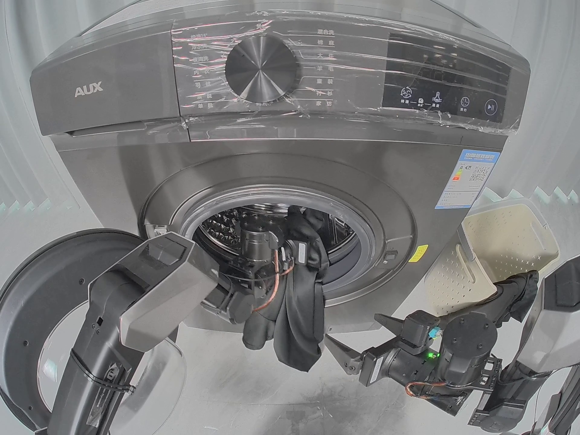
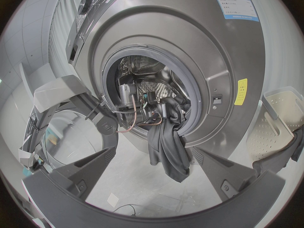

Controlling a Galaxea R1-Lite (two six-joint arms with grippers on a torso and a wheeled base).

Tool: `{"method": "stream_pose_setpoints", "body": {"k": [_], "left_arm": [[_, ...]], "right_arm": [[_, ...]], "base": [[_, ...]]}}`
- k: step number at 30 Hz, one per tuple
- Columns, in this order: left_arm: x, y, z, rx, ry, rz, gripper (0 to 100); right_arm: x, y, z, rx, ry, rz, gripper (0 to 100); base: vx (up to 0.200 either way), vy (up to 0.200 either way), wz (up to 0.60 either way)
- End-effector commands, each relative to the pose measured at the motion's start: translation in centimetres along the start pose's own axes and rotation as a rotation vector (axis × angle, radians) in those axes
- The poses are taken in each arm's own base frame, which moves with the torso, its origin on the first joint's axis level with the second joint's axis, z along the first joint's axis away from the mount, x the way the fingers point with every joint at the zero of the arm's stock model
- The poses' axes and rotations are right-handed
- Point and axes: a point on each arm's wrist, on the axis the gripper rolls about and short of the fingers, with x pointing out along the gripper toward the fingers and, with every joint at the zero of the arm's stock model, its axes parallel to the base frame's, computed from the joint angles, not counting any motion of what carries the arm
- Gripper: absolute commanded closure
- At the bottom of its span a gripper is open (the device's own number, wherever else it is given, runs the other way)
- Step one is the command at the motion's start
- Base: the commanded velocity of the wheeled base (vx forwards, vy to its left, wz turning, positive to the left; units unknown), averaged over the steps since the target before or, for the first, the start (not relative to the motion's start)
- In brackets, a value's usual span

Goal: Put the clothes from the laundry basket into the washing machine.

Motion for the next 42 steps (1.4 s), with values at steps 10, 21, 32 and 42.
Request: {"method": "stream_pose_setpoints", "body": {"k": [10, 21, 32, 42], "left_arm": [[3.1, 2.4, 3.0, -0.045, -0.175, 0.098, 100], [1.4, 2.1, 2.2, -0.046, -0.087, 0.093, 0], [-3.3, 0.3, -1.6, 0.002, 0.153, -0.044, 0], [-2.8, 0.0, -4.4, 0.021, 0.186, -0.046, 100]], "right_arm": [[0.0, 0.0, 0.0, 0.0, 0.0, 0.001, 0], [0.0, 0.0, -0.1, -0.001, 0.003, 0.0, 0], [0.0, 0.0, -0.2, -0.002, 0.006, 0.0, 0], [0.1, 0.1, -0.2, -0.003, 0.008, 0.001, 0]], "base": [[0.0, 0.0, 0.0], [0.0, 0.0, 0.0], [0.0, 0.0, 0.0], [0.0, 0.0, 0.0]]}}
